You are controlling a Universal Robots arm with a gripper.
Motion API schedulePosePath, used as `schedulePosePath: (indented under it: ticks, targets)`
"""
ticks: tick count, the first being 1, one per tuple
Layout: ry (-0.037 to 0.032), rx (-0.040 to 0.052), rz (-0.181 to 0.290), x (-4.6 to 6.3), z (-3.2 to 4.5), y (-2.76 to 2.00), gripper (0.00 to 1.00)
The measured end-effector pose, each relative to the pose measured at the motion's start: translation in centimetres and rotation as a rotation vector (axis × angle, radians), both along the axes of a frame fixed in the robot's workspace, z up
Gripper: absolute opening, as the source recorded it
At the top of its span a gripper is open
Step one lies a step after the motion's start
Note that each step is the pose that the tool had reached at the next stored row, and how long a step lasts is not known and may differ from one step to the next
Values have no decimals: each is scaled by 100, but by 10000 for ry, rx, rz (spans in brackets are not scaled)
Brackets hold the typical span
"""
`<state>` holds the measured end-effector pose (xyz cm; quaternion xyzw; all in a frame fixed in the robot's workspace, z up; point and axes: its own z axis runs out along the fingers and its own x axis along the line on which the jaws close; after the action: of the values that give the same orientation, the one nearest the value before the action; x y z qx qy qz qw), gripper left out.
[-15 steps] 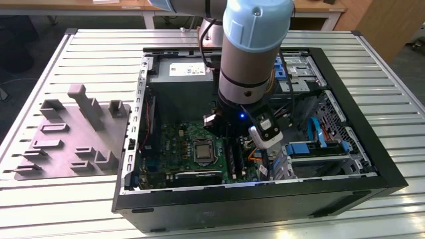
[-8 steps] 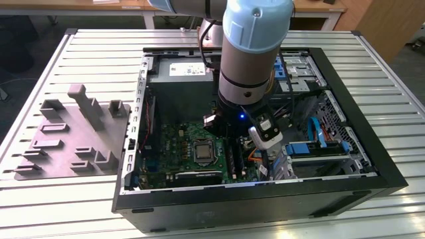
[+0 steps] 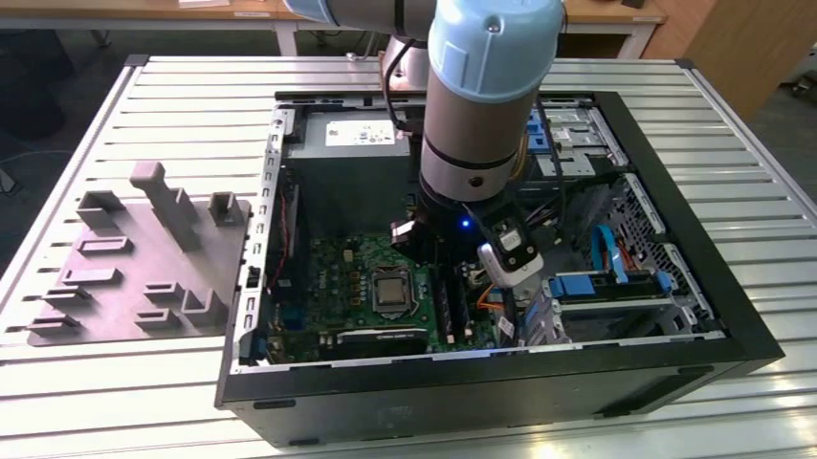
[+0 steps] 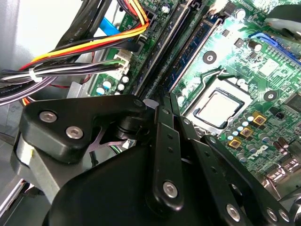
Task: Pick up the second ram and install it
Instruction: 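Insert the second ram into the second slot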
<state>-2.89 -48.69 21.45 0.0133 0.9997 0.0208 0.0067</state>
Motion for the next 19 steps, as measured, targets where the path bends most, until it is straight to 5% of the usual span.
schedulePosePath:
  ticks: [10, 19]
  targets:
    - [0, 1, 0, 0, 18, 0, 18]
    - [0, 0, -1, 0, 317, 0, 18]
